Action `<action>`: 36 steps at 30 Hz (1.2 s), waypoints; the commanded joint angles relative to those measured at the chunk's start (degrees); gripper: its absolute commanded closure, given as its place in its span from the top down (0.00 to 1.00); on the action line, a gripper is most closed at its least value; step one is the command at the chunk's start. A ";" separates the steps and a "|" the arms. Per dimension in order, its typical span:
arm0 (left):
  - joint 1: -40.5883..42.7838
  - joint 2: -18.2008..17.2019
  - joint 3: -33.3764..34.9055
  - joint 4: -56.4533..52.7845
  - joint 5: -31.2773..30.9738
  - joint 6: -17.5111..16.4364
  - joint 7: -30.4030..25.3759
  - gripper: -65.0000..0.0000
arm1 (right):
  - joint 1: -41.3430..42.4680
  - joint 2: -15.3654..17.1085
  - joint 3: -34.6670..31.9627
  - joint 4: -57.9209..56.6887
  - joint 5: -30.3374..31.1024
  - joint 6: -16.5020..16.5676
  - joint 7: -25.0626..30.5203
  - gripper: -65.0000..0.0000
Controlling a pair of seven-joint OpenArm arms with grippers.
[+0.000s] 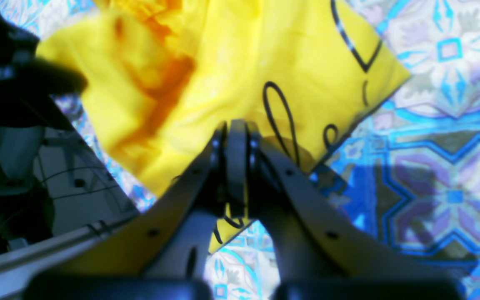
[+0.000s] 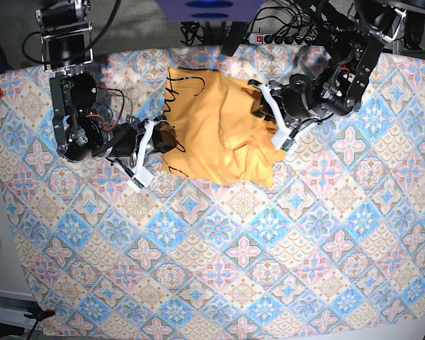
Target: Fold the T-shirt properly
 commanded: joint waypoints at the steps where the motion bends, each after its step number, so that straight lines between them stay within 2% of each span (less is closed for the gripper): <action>1: 0.23 -0.53 -1.38 0.89 -0.85 -0.49 -0.53 0.16 | 0.92 0.40 0.33 0.96 1.22 0.40 0.92 0.01; 14: 6.03 -2.11 -1.90 0.54 -0.50 -0.49 -0.44 0.16 | 0.92 0.40 0.33 0.87 1.22 0.40 0.92 0.01; 23: 7.35 -2.02 -1.64 -5.71 -0.50 -0.40 -0.70 0.16 | 1.01 0.32 0.33 1.48 1.22 0.40 0.92 0.01; 28: 7.35 -2.11 -1.90 -6.67 -0.23 -0.40 -0.44 0.16 | 1.89 -2.06 -0.02 3.24 1.13 0.40 0.92 0.09; 32: 7.35 -1.85 -1.99 -6.85 2.05 -0.31 -0.44 0.17 | 4.79 -2.23 -0.20 3.51 1.13 0.40 1.01 0.16; 36: 8.06 -1.76 -2.17 -6.85 2.23 -0.31 -0.79 0.17 | 6.90 -3.46 -0.20 2.71 1.22 0.40 4.26 0.19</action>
